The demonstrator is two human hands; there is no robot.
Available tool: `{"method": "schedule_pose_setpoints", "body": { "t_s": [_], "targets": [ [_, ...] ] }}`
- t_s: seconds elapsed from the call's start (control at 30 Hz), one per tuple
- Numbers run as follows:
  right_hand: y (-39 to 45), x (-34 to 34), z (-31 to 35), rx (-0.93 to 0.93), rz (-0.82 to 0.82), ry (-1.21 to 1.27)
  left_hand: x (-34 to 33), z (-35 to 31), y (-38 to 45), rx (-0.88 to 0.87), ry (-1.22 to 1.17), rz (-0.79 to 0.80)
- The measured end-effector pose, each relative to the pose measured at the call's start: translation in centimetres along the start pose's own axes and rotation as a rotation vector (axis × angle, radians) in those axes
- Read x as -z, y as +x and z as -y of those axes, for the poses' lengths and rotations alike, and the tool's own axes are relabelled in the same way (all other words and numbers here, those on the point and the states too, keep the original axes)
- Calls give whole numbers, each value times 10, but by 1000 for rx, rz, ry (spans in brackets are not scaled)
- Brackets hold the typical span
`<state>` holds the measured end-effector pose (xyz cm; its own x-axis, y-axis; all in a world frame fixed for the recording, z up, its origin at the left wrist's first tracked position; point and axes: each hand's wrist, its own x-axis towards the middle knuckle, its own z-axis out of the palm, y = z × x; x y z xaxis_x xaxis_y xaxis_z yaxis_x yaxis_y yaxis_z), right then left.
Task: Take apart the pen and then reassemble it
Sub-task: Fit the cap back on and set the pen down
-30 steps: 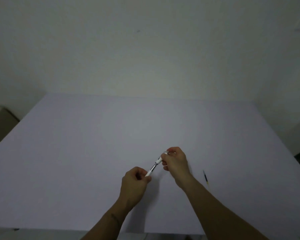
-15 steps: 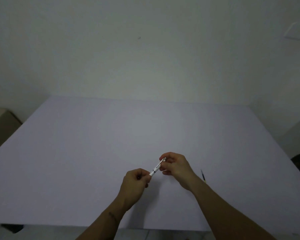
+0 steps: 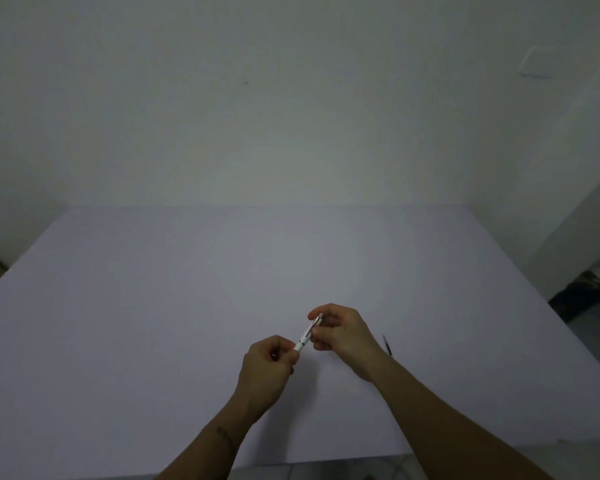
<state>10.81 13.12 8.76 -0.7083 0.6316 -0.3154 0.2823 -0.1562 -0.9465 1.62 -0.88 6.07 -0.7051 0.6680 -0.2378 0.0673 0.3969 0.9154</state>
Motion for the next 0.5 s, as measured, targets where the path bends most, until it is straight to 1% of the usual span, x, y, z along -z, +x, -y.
{"method": "schedule_pose_setpoints", "body": {
  "t_s": [0.1, 0.17, 0.27, 0.37, 0.5],
  "targets": [
    [-2, -7, -6, -70, -51, 137, -3, -2, 3, 0, 5, 26],
    [-2, -9, -8, -103, -90, 177, -5, -2, 3, 3, 0, 43],
    [-1, -10, -7, -119, -83, 131, -7, -1, 4, 16, -13, 38],
    [2, -10, -2, -107, -130, 32, -12, -2, 7, 19, -24, 44],
    [7, -4, 4, -101, -209, 20, -15, -9, 14, 1, -41, 124]
  ]
}}
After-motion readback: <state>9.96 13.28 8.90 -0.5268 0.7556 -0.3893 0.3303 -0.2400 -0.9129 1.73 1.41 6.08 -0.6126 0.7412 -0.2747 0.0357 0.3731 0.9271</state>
